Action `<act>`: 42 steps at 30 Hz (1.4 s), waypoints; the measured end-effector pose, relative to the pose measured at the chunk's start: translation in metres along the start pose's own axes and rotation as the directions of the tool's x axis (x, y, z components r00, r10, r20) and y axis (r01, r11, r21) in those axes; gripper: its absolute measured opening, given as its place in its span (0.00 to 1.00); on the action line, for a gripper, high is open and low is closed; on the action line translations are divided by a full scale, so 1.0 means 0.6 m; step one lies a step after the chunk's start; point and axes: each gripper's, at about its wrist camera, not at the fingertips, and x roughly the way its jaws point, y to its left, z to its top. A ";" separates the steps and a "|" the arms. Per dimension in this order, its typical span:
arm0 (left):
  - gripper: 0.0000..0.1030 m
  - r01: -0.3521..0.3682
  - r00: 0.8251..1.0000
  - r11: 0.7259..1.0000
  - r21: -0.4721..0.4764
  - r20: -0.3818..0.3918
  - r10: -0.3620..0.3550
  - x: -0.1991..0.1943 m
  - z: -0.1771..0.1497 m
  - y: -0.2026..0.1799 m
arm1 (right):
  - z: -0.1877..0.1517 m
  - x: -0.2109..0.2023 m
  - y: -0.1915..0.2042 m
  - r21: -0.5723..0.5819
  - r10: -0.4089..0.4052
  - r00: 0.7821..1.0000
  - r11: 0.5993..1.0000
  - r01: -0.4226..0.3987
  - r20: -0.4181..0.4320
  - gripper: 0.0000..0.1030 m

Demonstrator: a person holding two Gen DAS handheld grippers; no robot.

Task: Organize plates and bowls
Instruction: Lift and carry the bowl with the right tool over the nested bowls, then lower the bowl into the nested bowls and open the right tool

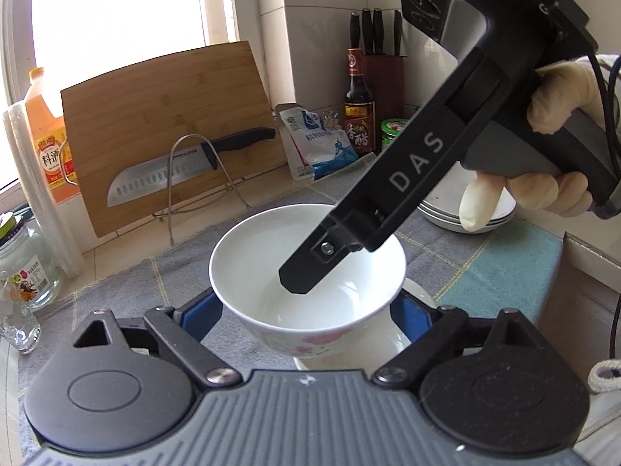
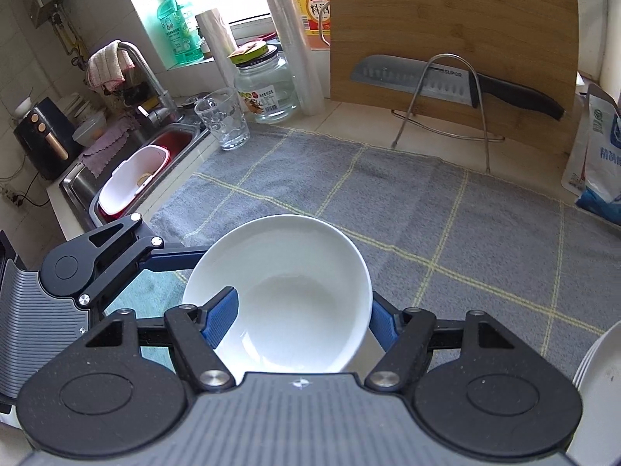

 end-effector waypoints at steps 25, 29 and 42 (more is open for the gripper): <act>0.90 0.090 0.992 0.996 -0.017 -0.090 -0.091 0.023 -0.011 -0.029 | -0.045 0.005 -0.023 0.048 -0.024 0.997 0.998 0.027 -0.071 0.74; 0.90 0.093 0.991 0.995 -0.017 -0.099 -0.095 0.025 -0.013 -0.029 | -0.047 0.010 -0.021 0.044 -0.028 0.997 0.999 0.032 -0.078 0.74; 0.90 0.119 0.986 0.992 -0.032 -0.117 -0.122 0.029 -0.015 -0.030 | -0.047 0.017 -0.023 0.051 -0.039 0.995 0.998 0.044 -0.092 0.74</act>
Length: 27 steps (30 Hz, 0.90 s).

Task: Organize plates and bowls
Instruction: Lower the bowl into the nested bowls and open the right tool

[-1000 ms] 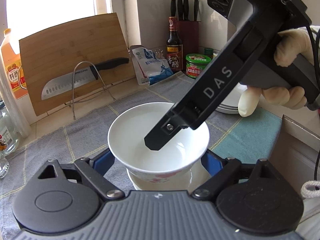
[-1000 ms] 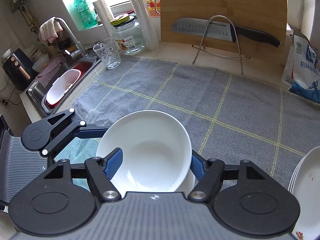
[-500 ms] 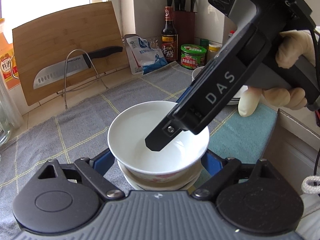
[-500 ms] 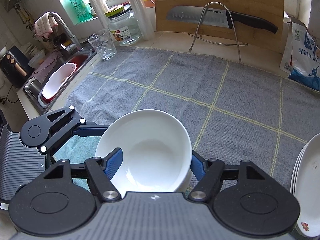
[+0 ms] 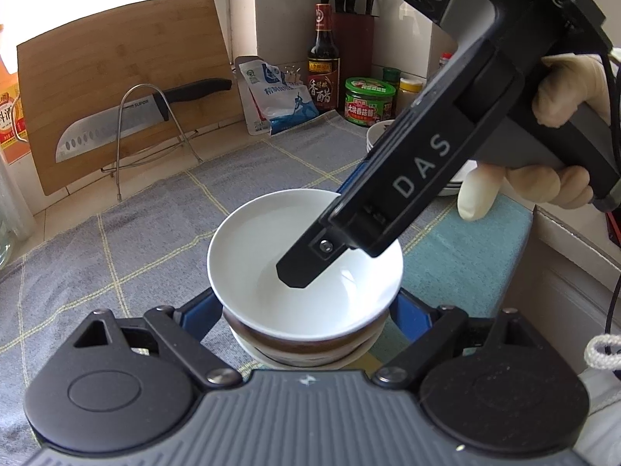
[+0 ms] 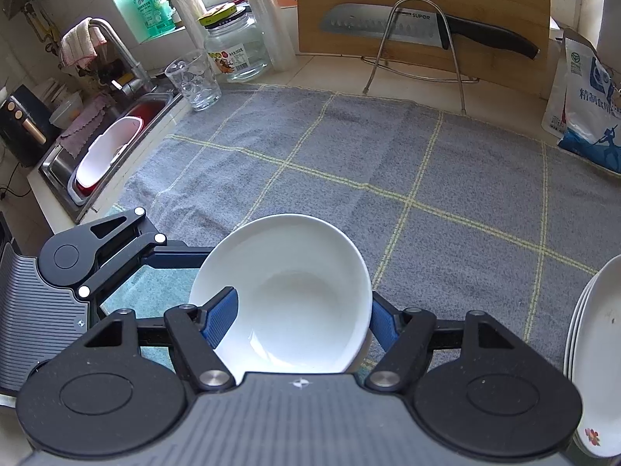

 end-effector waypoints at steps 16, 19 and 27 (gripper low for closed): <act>0.95 0.011 1.000 1.000 0.007 0.024 -0.011 -0.009 -0.007 -0.003 | 0.008 -0.011 0.009 -0.039 0.003 0.998 0.999 -0.001 0.058 0.91; 0.97 0.008 0.998 1.000 0.017 0.054 -0.009 -0.023 -0.010 -0.002 | 0.009 -0.019 0.011 -0.056 -0.006 0.996 0.998 0.011 0.092 0.97; 0.98 0.020 0.994 0.999 0.043 0.111 -0.025 -0.042 -0.015 0.013 | 0.006 -0.034 0.030 -0.152 -0.044 0.987 0.986 0.068 0.157 1.00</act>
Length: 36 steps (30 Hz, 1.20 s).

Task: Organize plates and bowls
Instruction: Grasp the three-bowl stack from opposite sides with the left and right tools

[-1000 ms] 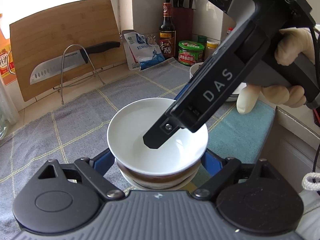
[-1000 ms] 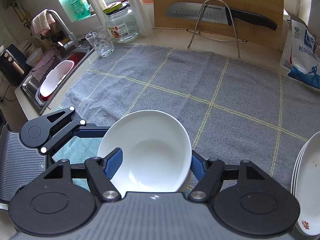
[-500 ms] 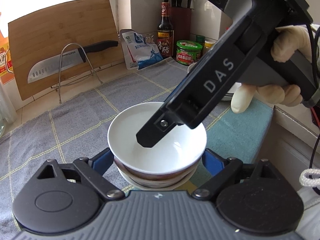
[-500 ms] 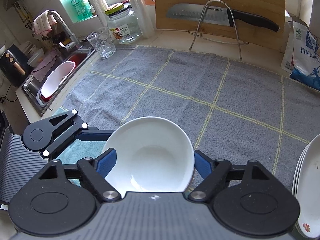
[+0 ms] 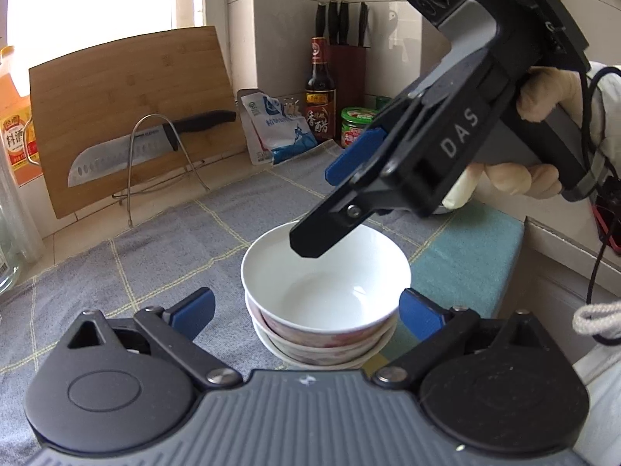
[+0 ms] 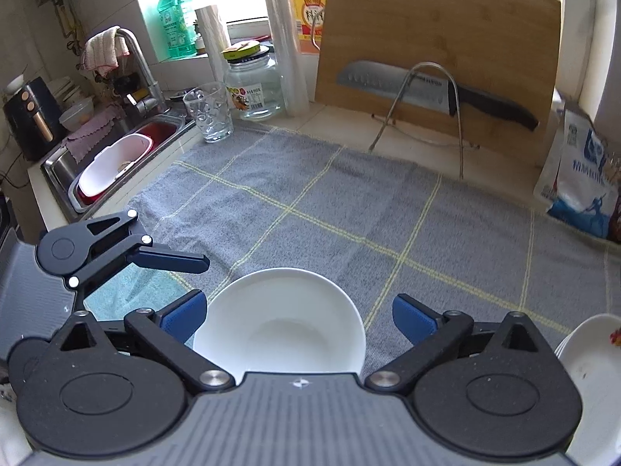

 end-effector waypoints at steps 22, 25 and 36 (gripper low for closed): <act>0.97 0.121 0.981 0.991 0.055 -0.156 -0.112 0.032 -0.035 0.019 | -0.100 -0.021 0.036 -0.273 -0.144 0.988 0.954 0.123 -0.059 1.00; 0.97 0.132 0.978 0.989 0.060 -0.173 -0.120 0.048 -0.040 0.023 | -0.116 0.001 0.036 -0.290 -0.158 0.983 0.949 0.124 -0.097 1.00; 0.95 0.154 0.961 0.986 0.067 -0.242 -0.134 0.099 -0.048 0.034 | -0.141 0.077 0.000 -0.211 -0.072 0.982 0.977 0.034 -0.175 1.00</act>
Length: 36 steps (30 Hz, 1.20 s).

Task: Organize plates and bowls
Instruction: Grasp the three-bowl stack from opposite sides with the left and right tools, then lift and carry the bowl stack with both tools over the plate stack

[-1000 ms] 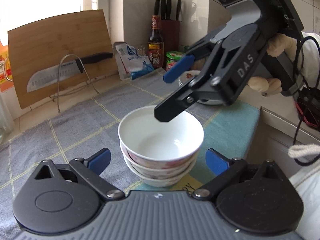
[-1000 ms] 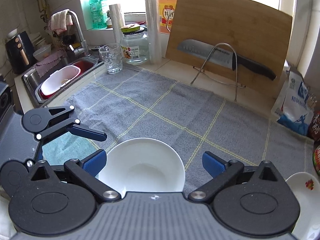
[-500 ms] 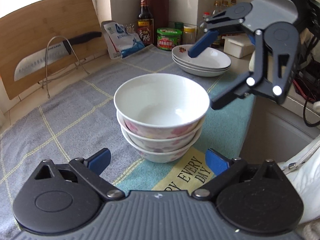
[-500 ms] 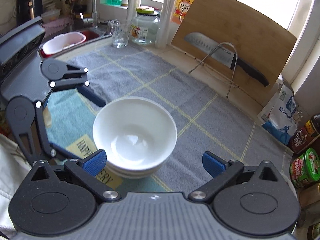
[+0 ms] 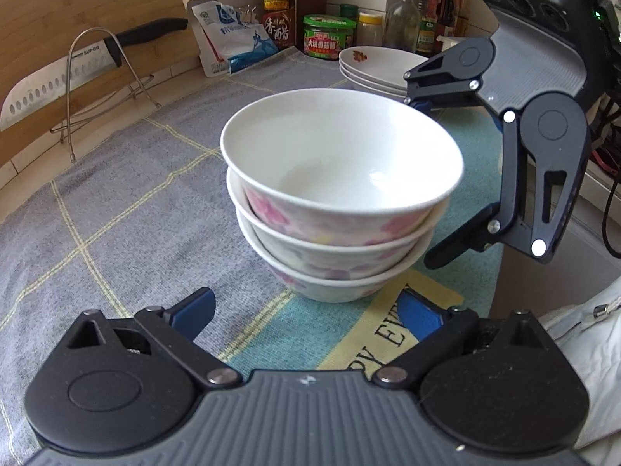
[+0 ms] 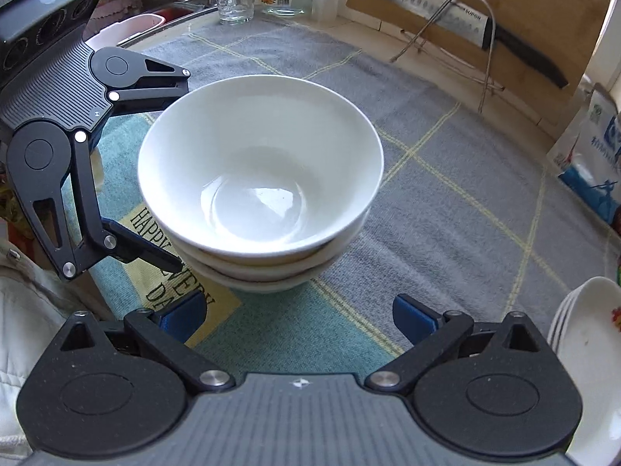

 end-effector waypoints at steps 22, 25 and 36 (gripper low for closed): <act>0.86 0.164 0.985 0.946 0.280 -0.098 -0.142 0.008 0.051 -0.001 | 0.035 0.003 -0.011 -0.206 0.158 0.987 0.967 -0.151 0.020 0.93; 0.84 0.192 0.980 0.935 0.298 -0.109 -0.166 0.013 0.055 0.000 | 0.037 0.003 -0.010 -0.223 0.170 0.985 0.961 -0.163 0.013 0.92; 0.80 0.262 0.965 0.899 0.350 -0.123 -0.233 0.016 0.065 -0.006 | 0.039 0.004 -0.012 -0.233 0.198 0.980 0.953 -0.194 -0.005 0.87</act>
